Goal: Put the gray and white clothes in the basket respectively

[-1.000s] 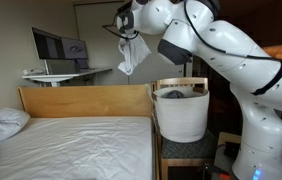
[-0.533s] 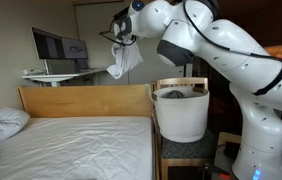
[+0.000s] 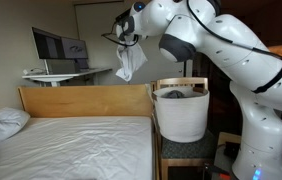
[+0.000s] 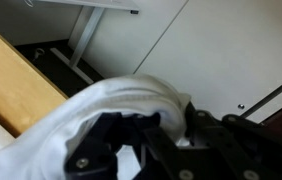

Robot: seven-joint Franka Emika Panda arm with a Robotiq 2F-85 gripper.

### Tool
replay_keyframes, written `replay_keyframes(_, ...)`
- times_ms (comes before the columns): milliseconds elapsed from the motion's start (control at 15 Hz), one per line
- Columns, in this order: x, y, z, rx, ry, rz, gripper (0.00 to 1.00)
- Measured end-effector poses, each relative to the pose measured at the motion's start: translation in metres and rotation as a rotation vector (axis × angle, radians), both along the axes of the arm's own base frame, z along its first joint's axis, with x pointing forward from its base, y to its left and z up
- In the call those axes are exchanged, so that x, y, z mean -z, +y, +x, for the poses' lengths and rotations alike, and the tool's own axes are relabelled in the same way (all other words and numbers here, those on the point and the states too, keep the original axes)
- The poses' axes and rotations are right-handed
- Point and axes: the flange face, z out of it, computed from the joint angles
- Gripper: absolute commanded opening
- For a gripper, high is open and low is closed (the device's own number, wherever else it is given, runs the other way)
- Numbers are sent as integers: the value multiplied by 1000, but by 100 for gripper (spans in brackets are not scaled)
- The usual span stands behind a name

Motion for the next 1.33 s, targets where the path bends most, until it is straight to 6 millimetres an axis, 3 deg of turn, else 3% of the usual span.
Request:
replay_keyframes(333,-3,-59,-47,76,-66,23,7)
replay_keyframes(600,21,-102,-90,159,-96,25,7)
replay_keyframes(1000,62,-133,-140,267,-69,84,7)
replay_keyframes(1133,66,-145,-162,316,-87,110,7)
replay_keyframes(1333,57,-166,-202,401,-164,147,6)
